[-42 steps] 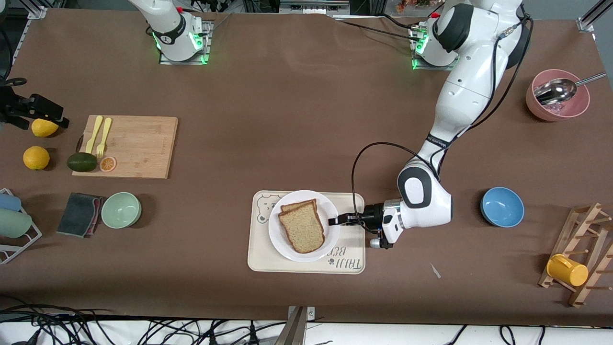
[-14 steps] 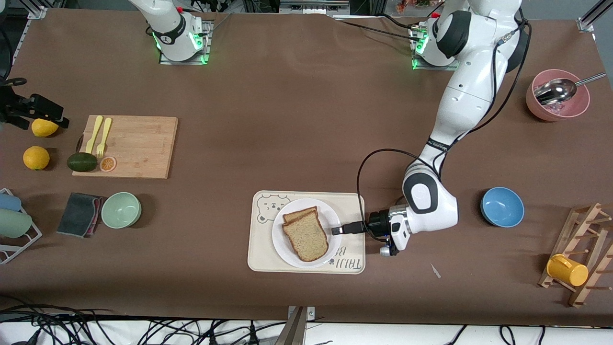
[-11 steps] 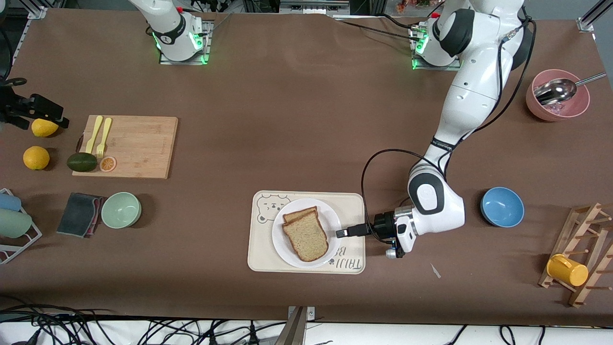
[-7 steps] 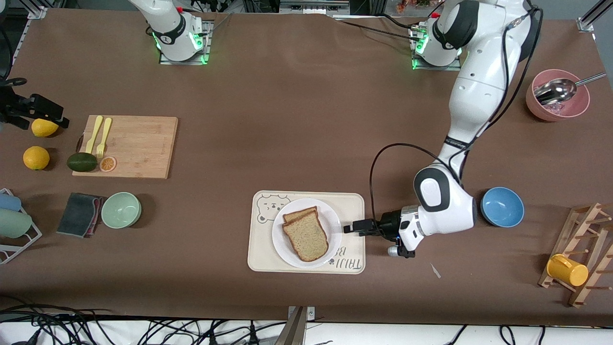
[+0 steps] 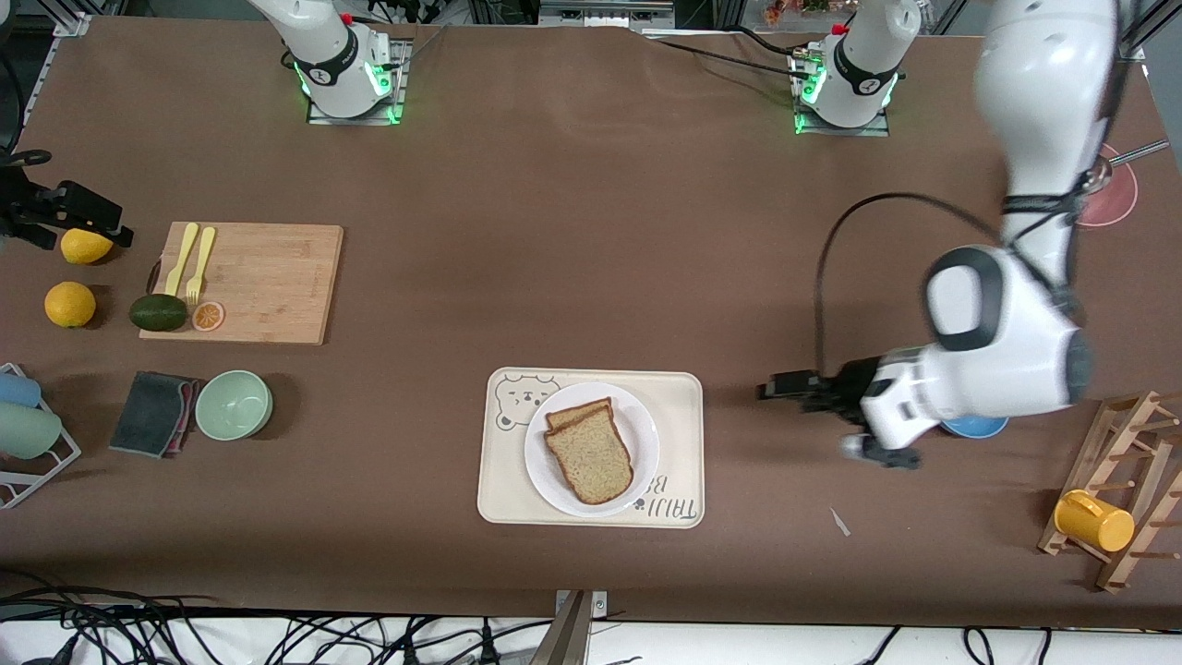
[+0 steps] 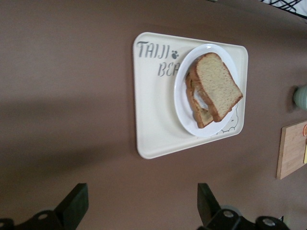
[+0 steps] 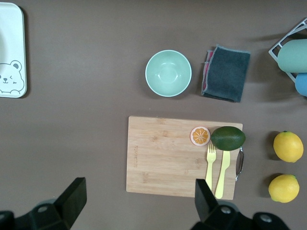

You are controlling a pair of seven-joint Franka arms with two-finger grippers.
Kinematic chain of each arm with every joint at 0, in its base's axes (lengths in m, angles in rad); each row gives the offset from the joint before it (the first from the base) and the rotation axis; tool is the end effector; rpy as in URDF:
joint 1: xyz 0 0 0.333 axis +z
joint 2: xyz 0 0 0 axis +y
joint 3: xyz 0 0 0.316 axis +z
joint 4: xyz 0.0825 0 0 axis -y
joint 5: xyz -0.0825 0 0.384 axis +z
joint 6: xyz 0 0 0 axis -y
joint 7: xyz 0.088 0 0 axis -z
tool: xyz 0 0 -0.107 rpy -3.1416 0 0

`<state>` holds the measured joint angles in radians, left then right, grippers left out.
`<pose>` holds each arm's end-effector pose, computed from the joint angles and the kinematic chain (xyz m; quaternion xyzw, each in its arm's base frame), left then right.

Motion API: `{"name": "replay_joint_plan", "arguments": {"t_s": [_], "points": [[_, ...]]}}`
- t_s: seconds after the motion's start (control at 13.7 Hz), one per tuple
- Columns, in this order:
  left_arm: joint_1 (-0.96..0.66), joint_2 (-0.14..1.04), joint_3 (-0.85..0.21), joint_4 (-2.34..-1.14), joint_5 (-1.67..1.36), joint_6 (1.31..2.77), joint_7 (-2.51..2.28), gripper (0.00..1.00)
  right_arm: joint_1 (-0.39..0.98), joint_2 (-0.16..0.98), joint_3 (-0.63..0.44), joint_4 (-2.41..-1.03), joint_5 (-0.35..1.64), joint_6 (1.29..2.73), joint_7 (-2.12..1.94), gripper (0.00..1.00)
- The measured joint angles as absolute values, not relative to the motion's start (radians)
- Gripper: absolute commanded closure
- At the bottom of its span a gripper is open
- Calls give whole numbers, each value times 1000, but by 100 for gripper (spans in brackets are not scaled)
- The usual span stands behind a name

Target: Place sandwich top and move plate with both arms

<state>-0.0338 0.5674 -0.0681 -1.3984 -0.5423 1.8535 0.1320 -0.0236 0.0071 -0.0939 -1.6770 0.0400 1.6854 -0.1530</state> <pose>0.6988 -0.1028 0.3799 0.9610 -0.0193 -0.0497 0.2713 0.5603 -0.0621 0.5802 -0.9997 -0.0155 -0.0033 0.0193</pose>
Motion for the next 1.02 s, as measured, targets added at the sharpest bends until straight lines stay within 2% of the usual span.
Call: {"name": "replay_joint_plan", "arguments": {"t_s": [0.15,0.37,0.73,1.02], "points": [[22,491,-70,-1410,-324,1745,99,0,-24,7,-94,-1677,40,1685,-153,0],[10,413,-91,-1413,-55,1609,77,0,-24,7,-94,-1677,40,1685,-153,0],[14,279,-85,-1413,-20,1431,66,0,-24,7,-94,-1677,40,1685,-153,0],[24,171,-79,-1417,-20,1393,64,0,-24,7,-94,-1677,40,1684,-153,0]]}}
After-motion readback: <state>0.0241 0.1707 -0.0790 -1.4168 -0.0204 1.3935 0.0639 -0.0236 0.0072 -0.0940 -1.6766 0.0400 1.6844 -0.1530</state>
